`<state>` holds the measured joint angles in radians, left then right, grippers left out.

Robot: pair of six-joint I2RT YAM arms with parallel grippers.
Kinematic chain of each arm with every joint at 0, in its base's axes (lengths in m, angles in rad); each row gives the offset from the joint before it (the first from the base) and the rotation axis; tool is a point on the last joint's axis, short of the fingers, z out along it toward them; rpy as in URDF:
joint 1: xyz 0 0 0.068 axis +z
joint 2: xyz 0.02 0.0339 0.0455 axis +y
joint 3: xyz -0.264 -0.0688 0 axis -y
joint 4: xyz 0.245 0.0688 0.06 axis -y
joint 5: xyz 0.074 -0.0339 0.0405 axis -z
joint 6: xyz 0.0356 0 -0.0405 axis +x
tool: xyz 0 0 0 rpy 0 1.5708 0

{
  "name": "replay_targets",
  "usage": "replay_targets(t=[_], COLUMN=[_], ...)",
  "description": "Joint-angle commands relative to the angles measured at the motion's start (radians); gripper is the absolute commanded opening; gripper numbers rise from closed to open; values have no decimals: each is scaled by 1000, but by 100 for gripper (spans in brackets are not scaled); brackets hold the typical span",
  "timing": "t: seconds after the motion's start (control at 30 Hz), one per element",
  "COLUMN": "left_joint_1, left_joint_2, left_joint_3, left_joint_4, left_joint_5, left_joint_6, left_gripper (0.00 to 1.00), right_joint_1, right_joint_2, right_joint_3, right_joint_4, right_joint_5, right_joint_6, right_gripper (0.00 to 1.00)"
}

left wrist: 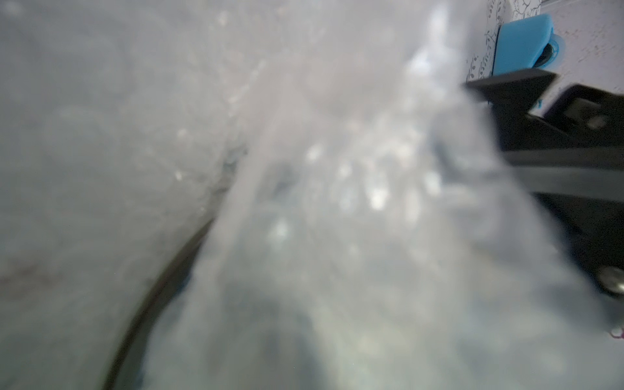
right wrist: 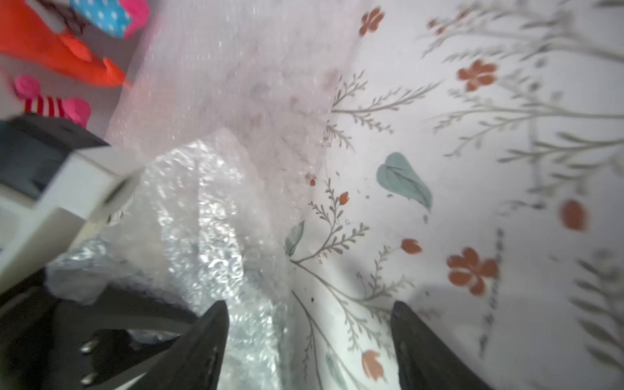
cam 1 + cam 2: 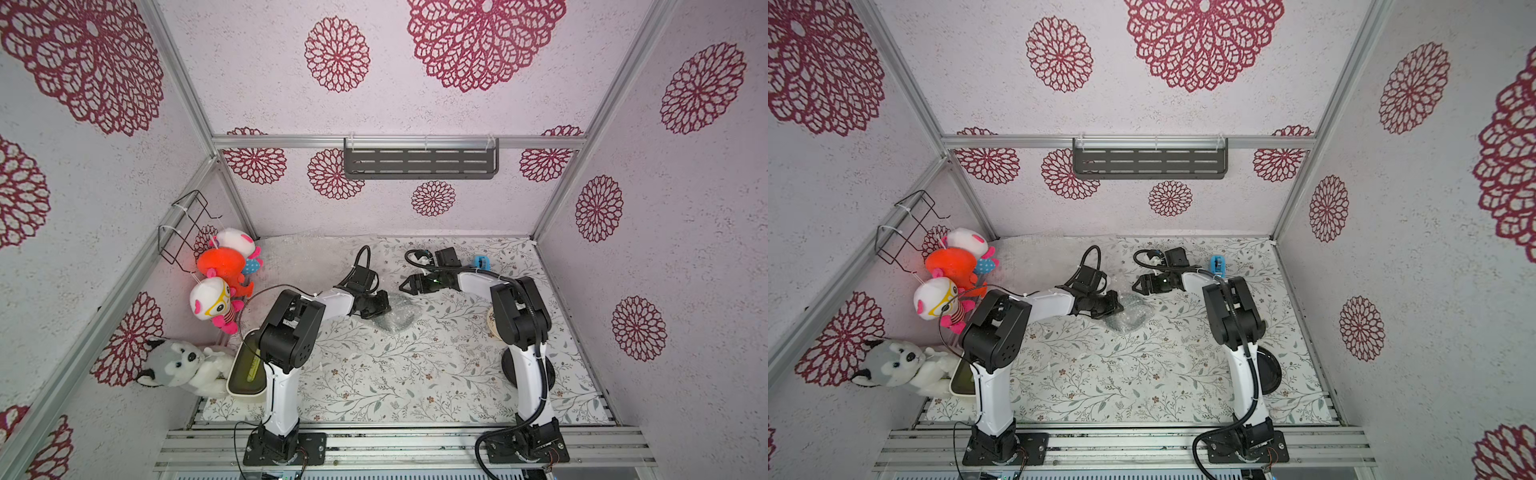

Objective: Wrap dinner plates in bubble wrap
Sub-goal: Wrap the plate in the bubble wrap.

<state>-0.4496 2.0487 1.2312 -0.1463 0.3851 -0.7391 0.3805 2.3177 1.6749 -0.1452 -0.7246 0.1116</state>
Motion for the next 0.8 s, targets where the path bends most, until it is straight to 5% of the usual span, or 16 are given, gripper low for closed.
replay_targets(t=[0.0, 0.13, 0.3, 0.43, 0.53, 0.63, 0.77], left_joint_1=[5, 5, 6, -3, -12, -12, -14], left_joint_2=[37, 33, -3, -19, -15, -1, 10], left_joint_3=[-22, -15, -56, -83, -78, -69, -55], left_joint_4=[-71, -108, -115, -99, -130, -152, -153], left_joint_5=[17, 40, 67, 125, 126, 112, 118], left_joint_6=[44, 91, 121, 148, 182, 192, 197], left_gripper=[0, 0, 0, 3, 5, 6, 6], right_joint_1=[24, 41, 19, 1, 1, 1, -3], right_joint_2=[84, 123, -58, -233, -348, -402, -349], right_joint_3=[115, 135, -142, -404, -583, -705, -671], right_joint_4=[-156, -90, 96, 257, 401, 568, 631], right_joint_5=[-184, -269, -91, -8, 52, 81, 80], right_joint_6=[-90, -20, 78, 211, 318, 397, 436], right_gripper=[74, 67, 17, 6, 9, 39, 51])
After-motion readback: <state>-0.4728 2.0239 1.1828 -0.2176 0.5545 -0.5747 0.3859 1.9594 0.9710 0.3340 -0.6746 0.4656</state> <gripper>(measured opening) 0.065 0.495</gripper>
